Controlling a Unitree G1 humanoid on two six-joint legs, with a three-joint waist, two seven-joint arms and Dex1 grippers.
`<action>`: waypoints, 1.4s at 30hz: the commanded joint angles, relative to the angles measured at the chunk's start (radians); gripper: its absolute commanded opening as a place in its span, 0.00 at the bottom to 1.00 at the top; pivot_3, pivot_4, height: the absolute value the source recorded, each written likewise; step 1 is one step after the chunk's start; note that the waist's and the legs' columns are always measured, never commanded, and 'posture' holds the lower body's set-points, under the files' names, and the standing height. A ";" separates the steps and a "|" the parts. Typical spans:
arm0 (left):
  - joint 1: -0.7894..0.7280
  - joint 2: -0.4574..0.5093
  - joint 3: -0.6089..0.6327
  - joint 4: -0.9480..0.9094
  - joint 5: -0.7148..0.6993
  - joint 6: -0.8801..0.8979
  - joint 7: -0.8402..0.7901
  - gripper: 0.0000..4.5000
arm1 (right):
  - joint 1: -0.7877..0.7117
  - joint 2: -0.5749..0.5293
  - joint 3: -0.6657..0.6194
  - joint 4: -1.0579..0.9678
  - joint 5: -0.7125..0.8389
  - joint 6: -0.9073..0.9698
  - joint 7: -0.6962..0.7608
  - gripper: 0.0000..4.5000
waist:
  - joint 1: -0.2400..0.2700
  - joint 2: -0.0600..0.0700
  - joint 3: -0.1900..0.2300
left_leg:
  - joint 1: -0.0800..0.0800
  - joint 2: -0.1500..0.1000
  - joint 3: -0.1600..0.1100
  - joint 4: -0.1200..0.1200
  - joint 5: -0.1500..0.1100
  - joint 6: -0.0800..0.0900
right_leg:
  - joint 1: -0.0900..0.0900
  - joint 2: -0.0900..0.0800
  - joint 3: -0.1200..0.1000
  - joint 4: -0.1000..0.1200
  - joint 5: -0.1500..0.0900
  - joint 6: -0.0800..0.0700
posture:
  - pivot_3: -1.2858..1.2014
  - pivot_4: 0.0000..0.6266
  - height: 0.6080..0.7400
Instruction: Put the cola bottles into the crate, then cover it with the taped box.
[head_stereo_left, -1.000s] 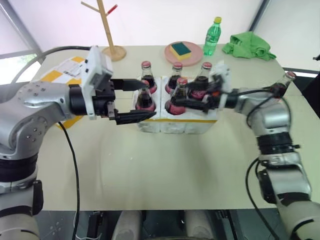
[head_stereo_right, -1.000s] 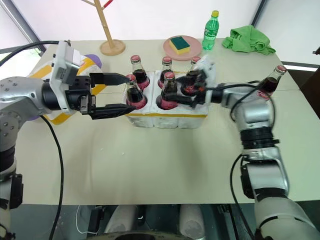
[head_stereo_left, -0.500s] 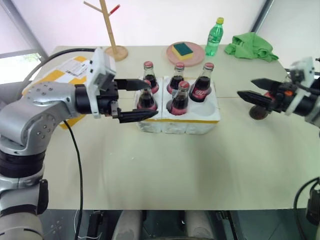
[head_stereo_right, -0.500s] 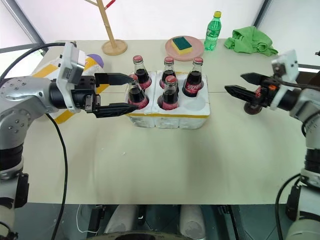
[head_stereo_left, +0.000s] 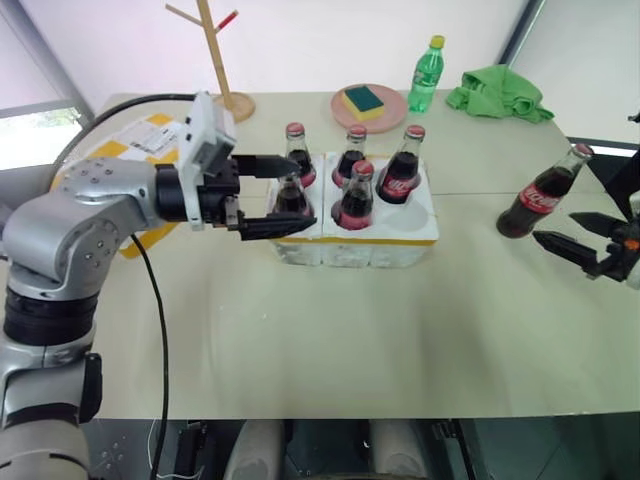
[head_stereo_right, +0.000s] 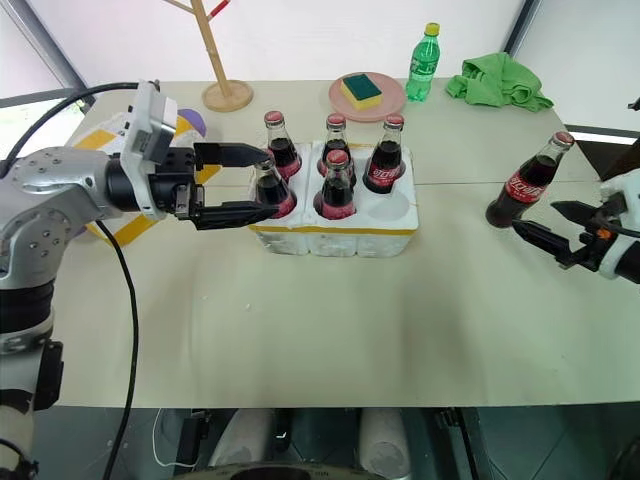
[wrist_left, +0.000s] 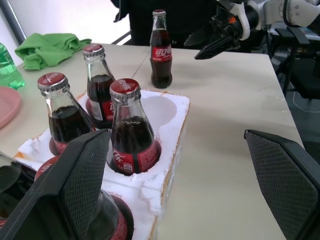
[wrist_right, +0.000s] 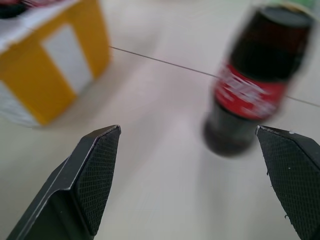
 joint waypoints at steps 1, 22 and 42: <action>-0.036 -0.001 0.011 -0.005 0.009 -0.024 -0.010 1.00 | -0.047 -0.001 -0.009 0.062 -0.047 -0.087 -0.070 0.98 | 0.000 0.000 0.000 | 0.000 0.000 0.000 0.000 0.000 0.000 | 0.000 0.000 0.000 0.000 0.000 0.000 | 0.52 0.24 1.00; -0.052 -0.004 0.020 -0.015 0.007 -0.003 0.000 1.00 | -0.341 0.161 0.107 0.407 -0.112 -0.270 -0.251 0.98 | -0.001 0.000 0.000 | 0.000 0.000 0.001 0.000 0.000 0.000 | 0.000 0.000 0.001 0.000 0.002 0.003 | 0.52 0.24 1.00; -0.049 0.000 0.027 -0.027 -0.005 0.003 0.007 1.00 | -0.488 0.231 0.158 0.557 -0.135 -0.325 -0.275 0.98 | -0.006 0.000 0.000 | 0.001 0.000 0.001 0.000 0.000 0.000 | 0.000 0.000 0.002 0.001 0.002 0.003 | 0.52 0.24 1.00</action>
